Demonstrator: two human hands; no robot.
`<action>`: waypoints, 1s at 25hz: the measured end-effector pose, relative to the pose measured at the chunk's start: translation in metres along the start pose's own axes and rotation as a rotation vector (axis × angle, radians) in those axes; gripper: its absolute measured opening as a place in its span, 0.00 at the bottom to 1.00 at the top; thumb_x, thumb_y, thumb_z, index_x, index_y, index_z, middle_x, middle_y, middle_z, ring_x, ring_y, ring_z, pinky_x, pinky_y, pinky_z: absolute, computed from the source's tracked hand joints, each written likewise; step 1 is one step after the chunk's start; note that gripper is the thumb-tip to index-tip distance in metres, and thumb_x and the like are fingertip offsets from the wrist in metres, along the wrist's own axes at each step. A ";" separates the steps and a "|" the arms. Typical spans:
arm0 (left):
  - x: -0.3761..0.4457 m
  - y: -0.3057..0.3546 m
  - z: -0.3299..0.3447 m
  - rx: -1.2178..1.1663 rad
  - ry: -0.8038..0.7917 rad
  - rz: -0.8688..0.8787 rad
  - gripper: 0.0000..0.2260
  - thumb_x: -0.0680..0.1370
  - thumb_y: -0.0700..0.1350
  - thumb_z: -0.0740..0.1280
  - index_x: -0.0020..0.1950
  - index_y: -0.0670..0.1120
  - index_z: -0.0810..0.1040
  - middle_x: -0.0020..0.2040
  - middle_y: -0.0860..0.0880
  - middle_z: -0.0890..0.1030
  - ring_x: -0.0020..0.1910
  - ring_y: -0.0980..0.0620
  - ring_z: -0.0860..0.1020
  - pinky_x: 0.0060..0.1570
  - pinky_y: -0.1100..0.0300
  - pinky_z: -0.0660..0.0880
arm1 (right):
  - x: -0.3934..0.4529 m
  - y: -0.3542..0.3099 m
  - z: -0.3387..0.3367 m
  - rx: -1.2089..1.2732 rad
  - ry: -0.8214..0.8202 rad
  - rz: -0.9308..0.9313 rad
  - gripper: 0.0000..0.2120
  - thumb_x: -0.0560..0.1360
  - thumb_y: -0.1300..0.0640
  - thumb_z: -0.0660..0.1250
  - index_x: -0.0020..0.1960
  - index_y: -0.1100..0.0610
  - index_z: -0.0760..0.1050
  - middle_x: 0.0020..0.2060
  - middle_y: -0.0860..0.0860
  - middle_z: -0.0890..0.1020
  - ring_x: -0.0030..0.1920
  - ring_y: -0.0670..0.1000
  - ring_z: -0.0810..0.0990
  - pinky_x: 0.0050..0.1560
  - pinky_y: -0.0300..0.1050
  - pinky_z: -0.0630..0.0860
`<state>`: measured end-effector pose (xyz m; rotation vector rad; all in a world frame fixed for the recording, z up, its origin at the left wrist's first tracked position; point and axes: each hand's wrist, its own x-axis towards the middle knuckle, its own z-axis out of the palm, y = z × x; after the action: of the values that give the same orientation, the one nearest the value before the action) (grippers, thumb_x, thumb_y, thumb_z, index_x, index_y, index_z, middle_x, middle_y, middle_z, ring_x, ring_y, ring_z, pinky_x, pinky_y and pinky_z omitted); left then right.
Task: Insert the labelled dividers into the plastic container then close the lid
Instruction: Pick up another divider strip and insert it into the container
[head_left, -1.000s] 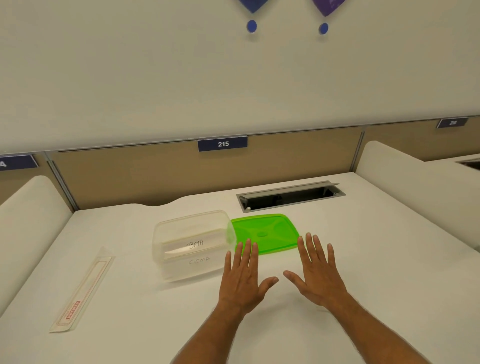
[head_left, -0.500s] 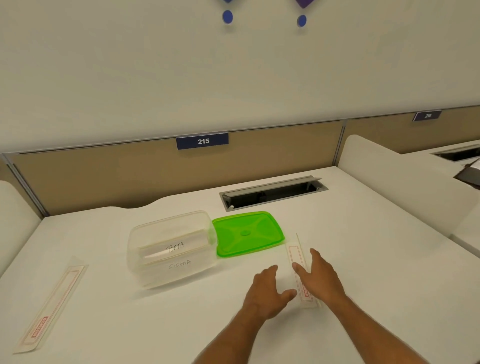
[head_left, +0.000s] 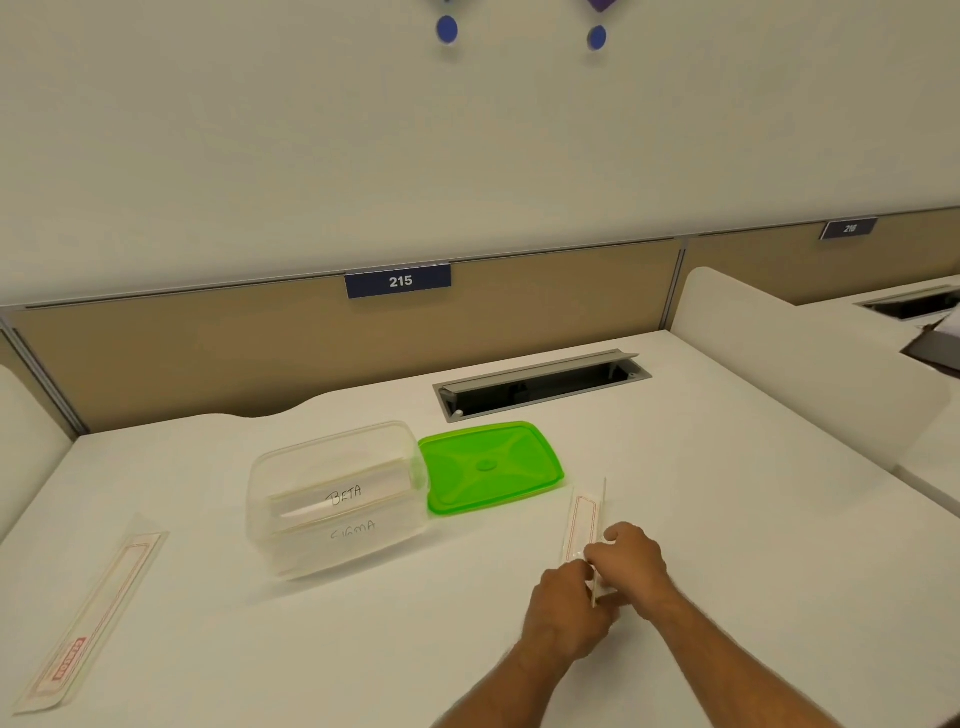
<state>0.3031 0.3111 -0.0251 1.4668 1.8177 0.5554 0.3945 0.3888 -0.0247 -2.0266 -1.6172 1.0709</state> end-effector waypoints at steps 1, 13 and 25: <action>0.000 -0.002 -0.001 0.008 0.022 -0.003 0.19 0.75 0.53 0.70 0.64 0.48 0.77 0.59 0.48 0.82 0.54 0.47 0.81 0.54 0.56 0.77 | -0.001 -0.001 0.002 0.043 -0.011 0.017 0.19 0.68 0.56 0.68 0.57 0.59 0.72 0.49 0.55 0.80 0.45 0.57 0.82 0.47 0.56 0.83; 0.002 -0.036 -0.051 -0.014 0.340 -0.020 0.15 0.79 0.43 0.62 0.65 0.49 0.80 0.62 0.48 0.81 0.59 0.49 0.79 0.61 0.58 0.73 | -0.001 0.000 0.014 0.559 -0.043 -0.009 0.27 0.72 0.57 0.72 0.68 0.52 0.67 0.60 0.56 0.76 0.52 0.56 0.79 0.42 0.55 0.84; -0.007 -0.070 -0.131 -0.627 0.150 -0.228 0.14 0.80 0.34 0.55 0.57 0.39 0.80 0.34 0.47 0.79 0.27 0.54 0.71 0.26 0.65 0.64 | 0.001 -0.001 0.013 0.102 -0.041 -0.566 0.40 0.63 0.64 0.79 0.70 0.47 0.68 0.72 0.49 0.66 0.64 0.54 0.73 0.57 0.53 0.78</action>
<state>0.1593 0.3006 0.0108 0.8032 1.6744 1.0250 0.3844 0.3871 -0.0336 -1.3559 -1.9430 0.9518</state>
